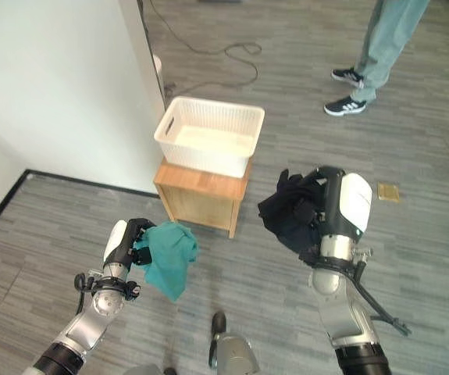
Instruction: Pick up bed clothes into laundry basket.
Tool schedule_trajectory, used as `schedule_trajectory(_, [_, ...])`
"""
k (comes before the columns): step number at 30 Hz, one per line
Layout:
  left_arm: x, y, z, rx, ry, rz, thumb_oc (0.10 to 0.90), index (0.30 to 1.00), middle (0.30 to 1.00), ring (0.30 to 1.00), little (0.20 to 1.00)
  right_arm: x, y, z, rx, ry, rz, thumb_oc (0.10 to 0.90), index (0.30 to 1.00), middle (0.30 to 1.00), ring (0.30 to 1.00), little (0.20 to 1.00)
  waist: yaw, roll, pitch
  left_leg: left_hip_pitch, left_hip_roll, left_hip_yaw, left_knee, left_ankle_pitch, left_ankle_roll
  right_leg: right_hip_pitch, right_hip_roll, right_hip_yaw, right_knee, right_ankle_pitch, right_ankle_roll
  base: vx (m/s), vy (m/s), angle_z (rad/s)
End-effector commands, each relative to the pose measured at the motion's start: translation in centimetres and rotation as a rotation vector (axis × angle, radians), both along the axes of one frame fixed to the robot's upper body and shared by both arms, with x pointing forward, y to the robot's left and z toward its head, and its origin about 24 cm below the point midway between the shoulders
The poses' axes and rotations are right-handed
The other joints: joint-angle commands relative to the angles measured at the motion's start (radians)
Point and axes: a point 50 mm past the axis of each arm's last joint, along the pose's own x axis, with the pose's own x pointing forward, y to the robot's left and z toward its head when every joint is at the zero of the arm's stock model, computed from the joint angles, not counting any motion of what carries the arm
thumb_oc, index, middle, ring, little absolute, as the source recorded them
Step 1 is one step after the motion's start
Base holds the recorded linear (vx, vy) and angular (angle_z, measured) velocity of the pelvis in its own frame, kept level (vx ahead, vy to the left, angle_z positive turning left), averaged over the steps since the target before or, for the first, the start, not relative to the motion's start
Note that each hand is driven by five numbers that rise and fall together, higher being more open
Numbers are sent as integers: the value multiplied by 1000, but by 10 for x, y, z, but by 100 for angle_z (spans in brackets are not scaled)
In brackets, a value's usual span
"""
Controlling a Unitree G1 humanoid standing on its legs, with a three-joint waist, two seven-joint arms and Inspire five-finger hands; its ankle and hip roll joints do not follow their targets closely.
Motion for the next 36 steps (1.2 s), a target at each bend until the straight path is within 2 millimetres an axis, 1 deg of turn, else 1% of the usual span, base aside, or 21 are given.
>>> schedule_trajectory(1, [21,-13,54,-94,-283,-31,400,300,300,300,300,5,29,102,-156,-412,164,400,300,300,300,300,57,-47,-56,-88,37,64,1,57,38,152,-47,34,-199,-32,140,393,79,-72])
schedule_trajectory(2, [21,-12,53,-91,-278,-33,400,300,300,300,300,9,31,131,-236,-457,182,400,300,300,300,300,91,-43,-67,-99,45,66,-186,41,52,178,-36,48,-200,-54,156,238,50,-52])
schedule_trajectory(3, [22,-12,54,-96,-281,-29,400,300,300,300,300,10,32,133,-240,-459,187,400,300,300,300,300,93,-47,-63,-80,37,78,-213,51,53,180,-45,56,-200,-55,158,387,85,-53])
schedule_trajectory(4, [22,-10,52,-85,-274,-29,400,300,300,300,300,11,33,150,-299,-496,187,400,300,300,300,300,107,-42,-71,-65,33,86,-377,58,55,194,-37,62,-200,-72,170,302,58,-40])
schedule_trajectory(6, [22,-8,50,-63,-267,-31,400,300,300,300,300,11,38,183,-400,-555,190,400,300,300,300,300,126,-27,-92,-53,14,119,-588,113,45,219,-24,71,-200,-103,181,393,63,-32])
schedule_trajectory(7, [23,-7,47,-44,-255,-36,400,300,300,300,300,4,39,211,-473,-625,165,400,300,300,300,300,125,-20,-102,-68,29,181,-660,174,29,250,-16,62,-200,-128,183,369,38,-28])
schedule_trajectory(8, [24,-8,46,-45,-252,-40,400,300,300,300,300,0,42,226,-515,-659,158,400,300,300,300,300,122,-15,-105,-73,37,222,-693,192,25,266,-16,58,-200,-144,183,286,17,-19])
schedule_trajectory(9, [24,-9,47,-50,-254,-38,400,300,300,300,300,1,43,227,-519,-661,160,400,300,300,300,300,121,-12,-102,-70,35,224,-699,195,24,266,-17,59,-200,-145,183,310,83,-7])
schedule_trajectory(10, [23,-10,39,-48,-216,-47,400,300,300,300,300,-1,44,243,-572,-663,141,400,300,300,300,300,113,11,-127,-34,48,278,-767,208,27,290,-15,44,-200,-161,194,222,73,2])
schedule_trajectory(11, [23,-10,39,-54,-216,-45,400,300,300,300,300,-1,45,244,-576,-662,145,400,300,300,300,300,113,16,-126,-25,46,281,-780,213,27,292,-16,46,-200,-162,195,312,102,-4])
schedule_trajectory(13, [19,-11,32,-62,-184,-48,400,300,300,300,300,-2,44,260,-640,-661,99,400,300,300,300,300,113,28,-152,-6,30,255,-799,210,34,313,-32,31,-200,-171,206,275,74,2])
schedule_trajectory(16, [13,-9,23,-74,-141,-50,400,300,300,300,300,-3,45,282,-688,-668,56,400,300,300,300,300,109,20,-183,20,16,254,-806,191,44,342,-62,24,-169,-186,213,305,59,15])
schedule_trajectory(18, [10,-8,17,-73,-108,-49,400,300,300,300,300,-2,41,287,-698,-664,18,400,300,300,300,300,113,15,-191,39,7,260,-806,167,62,335,-82,18,-82,-191,226,266,37,13])
schedule_trajectory(20, [7,-7,12,-62,-84,-51,400,300,300,300,300,-4,37,292,-718,-659,-23,400,300,300,300,300,109,6,-182,58,-8,246,-806,144,76,282,-91,27,52,-175,250,199,48,33])
schedule_trajectory(22, [8,-6,10,-47,-76,-54,400,300,300,300,300,1,31,292,-729,-630,-56,400,300,300,300,300,89,9,-148,71,-15,213,-806,123,92,146,-78,82,241,-114,269,111,31,24])
schedule_trajectory(23, [9,-6,11,-40,-83,-58,400,300,300,300,300,2,30,293,-733,-614,-59,400,300,300,300,300,82,14,-135,73,-10,196,-806,116,90,85,-65,108,268,-125,264,48,-48,29])
schedule_trajectory(25, [14,-6,15,-42,-95,-63,400,300,300,300,300,7,26,290,-741,-560,-57,400,300,300,300,300,69,12,-107,71,-10,158,-806,110,76,30,-59,134,132,-145,245,82,-150,42])
schedule_trajectory(27, [18,-2,20,-19,-116,-75,400,300,300,300,300,8,23,287,-765,-531,-65,400,300,300,300,300,65,-1,-100,74,-13,129,-806,98,68,42,-81,140,-29,-113,246,110,-204,64])
schedule_trajectory(28, [16,3,18,-30,-108,-46,400,300,300,300,300,12,27,279,-773,-504,-37,400,300,300,300,300,77,-7,-99,70,4,134,-806,99,59,56,-111,121,-58,-89,260,88,-157,77])
schedule_trajectory(30, [13,8,15,-29,-94,-26,400,300,300,300,300,14,32,269,-761,-492,3,400,300,300,300,300,84,-23,-106,71,14,140,-806,93,57,82,-119,101,-94,-68,264,85,-161,66])
schedule_trajectory(36, [3,13,4,-23,-54,-6,400,300,300,300,300,21,44,249,-734,-472,79,400,300,300,300,300,115,-44,-135,84,18,125,-806,84,53,149,-125,55,-150,-59,266,77,-70,16])
